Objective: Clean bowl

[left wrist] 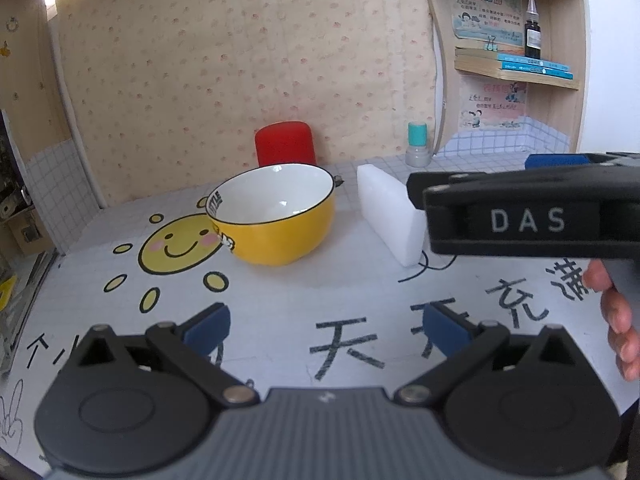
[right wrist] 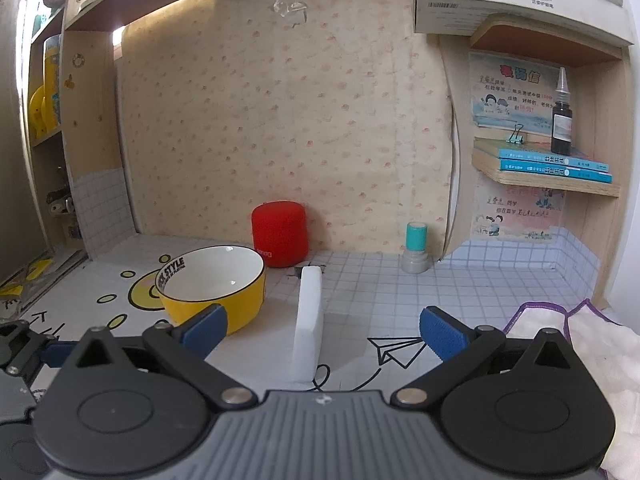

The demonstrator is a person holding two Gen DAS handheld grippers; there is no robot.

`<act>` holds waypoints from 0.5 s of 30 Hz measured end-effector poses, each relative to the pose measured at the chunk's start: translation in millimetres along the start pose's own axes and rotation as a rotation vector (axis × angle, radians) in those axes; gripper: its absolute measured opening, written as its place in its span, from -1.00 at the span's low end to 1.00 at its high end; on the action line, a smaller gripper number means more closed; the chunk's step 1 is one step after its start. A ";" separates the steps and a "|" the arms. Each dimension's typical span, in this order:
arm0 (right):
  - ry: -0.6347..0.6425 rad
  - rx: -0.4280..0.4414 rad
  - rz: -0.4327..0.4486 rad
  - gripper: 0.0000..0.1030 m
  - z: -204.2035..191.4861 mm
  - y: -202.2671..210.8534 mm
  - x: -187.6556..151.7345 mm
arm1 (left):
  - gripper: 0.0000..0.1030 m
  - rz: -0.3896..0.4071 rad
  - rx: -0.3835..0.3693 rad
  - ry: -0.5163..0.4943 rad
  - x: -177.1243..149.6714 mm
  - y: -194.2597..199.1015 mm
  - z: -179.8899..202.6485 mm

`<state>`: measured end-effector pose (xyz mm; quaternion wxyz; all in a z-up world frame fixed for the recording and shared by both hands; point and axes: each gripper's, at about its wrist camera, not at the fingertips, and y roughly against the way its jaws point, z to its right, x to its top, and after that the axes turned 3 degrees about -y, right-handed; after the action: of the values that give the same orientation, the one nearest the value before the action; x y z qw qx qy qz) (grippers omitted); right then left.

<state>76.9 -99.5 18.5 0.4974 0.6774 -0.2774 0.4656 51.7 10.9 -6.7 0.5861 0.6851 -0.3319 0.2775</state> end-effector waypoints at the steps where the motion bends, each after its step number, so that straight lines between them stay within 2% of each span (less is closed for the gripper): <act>1: 0.001 0.000 0.000 1.00 0.0 -0.3 0.0 | 1.00 0.000 -0.001 0.000 -0.1 0.1 0.1; 15: -0.001 0.006 -0.005 1.00 -0.4 -2.2 -1.4 | 1.00 -0.014 -0.014 0.008 -2.1 -1.8 2.5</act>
<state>78.0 -98.4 16.3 0.4964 0.6799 -0.2745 0.4648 51.8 8.9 -9.8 0.5943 0.6821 -0.3267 0.2736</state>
